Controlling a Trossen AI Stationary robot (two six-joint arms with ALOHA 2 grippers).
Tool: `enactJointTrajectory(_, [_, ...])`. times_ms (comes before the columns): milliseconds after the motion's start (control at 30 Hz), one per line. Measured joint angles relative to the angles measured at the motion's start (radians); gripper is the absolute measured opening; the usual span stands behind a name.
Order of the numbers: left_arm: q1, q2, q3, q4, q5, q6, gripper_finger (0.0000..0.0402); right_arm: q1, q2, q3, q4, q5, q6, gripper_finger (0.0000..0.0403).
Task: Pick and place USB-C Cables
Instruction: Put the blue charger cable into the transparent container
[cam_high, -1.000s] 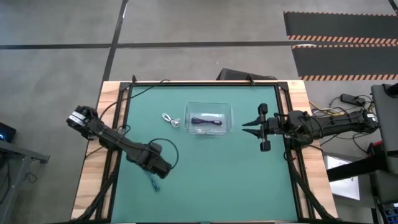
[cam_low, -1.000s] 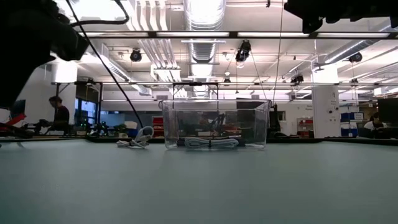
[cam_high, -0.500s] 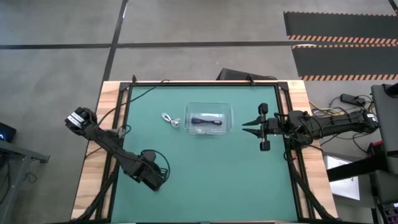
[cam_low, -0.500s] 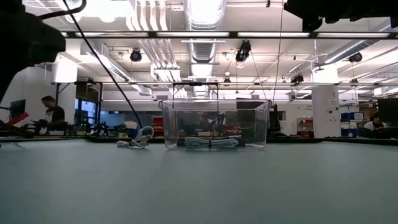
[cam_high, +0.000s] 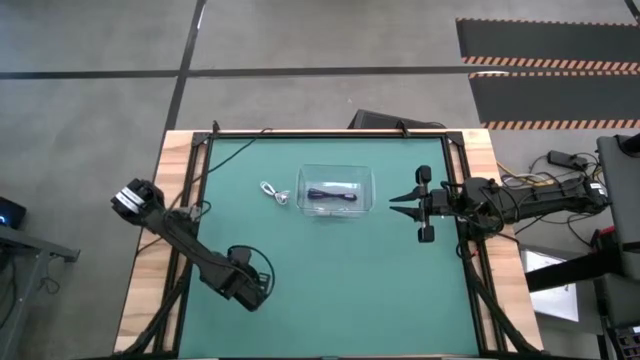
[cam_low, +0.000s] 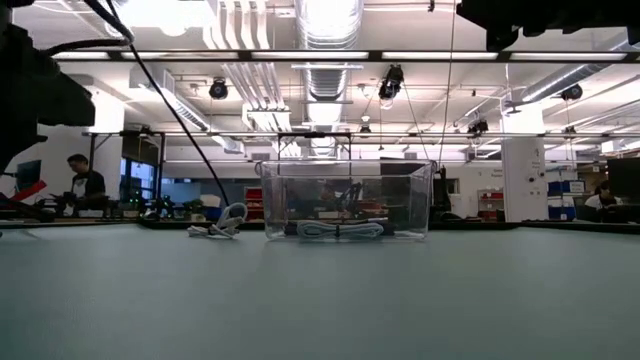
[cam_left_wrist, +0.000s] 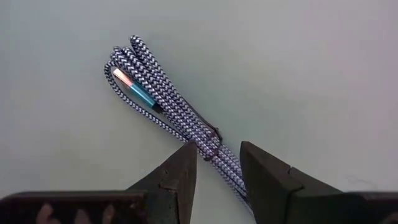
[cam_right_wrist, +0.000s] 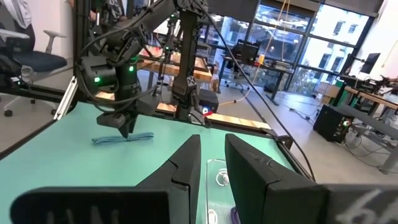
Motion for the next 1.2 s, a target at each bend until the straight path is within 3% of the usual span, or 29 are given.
enactJointTrajectory(667, [-0.001, 0.006, -0.054, 0.039, 0.027, 0.008, 0.0105, 0.000, 0.000, 0.000, -0.006, 0.000, 0.010, 0.0066])
enactJointTrajectory(1033, [-0.003, 0.016, -0.057, 0.034, 0.014, 0.035, 0.0010, 0.000, 0.000, 0.000, -0.010, -0.001, 0.010, 0.0066])
enactJointTrajectory(1200, [-0.003, 0.013, -0.057, 0.033, 0.010, 0.055, 0.0003, 0.000, 0.000, 0.000, -0.010, -0.001, 0.010, 0.0066])
